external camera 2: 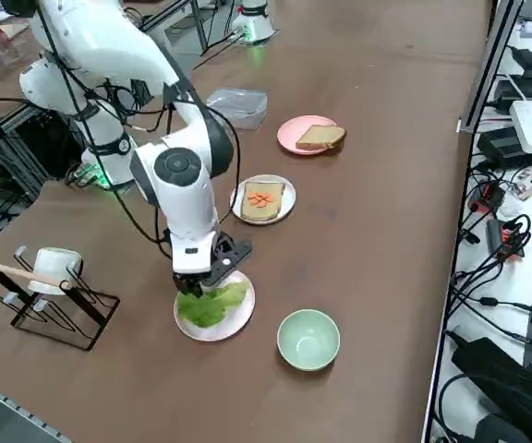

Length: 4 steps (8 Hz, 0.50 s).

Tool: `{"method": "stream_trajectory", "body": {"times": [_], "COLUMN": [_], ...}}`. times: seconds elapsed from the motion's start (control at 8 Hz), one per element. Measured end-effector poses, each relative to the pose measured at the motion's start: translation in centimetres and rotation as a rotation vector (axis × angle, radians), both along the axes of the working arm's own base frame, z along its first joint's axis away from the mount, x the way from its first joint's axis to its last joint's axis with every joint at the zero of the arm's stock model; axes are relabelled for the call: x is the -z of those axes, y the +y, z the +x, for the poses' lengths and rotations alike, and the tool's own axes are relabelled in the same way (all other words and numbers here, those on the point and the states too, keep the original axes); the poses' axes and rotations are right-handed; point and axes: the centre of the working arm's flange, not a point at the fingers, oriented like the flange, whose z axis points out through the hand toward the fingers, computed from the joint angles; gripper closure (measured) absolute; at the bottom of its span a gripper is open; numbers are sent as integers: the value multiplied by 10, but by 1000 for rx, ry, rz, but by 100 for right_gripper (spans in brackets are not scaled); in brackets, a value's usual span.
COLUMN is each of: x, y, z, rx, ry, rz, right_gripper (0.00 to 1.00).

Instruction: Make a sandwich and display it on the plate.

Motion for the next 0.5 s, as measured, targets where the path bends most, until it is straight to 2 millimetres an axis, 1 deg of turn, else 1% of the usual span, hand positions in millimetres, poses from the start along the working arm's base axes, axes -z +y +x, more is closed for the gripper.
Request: {"method": "stream_trajectory", "body": {"times": [0.25,0.5], "x": [3,6], "y": [-5,-9], "z": [-3,-6], "rx": [1,3], "ry": [8,17], "rz": [-11,-15], "right_gripper": [9,13]}}
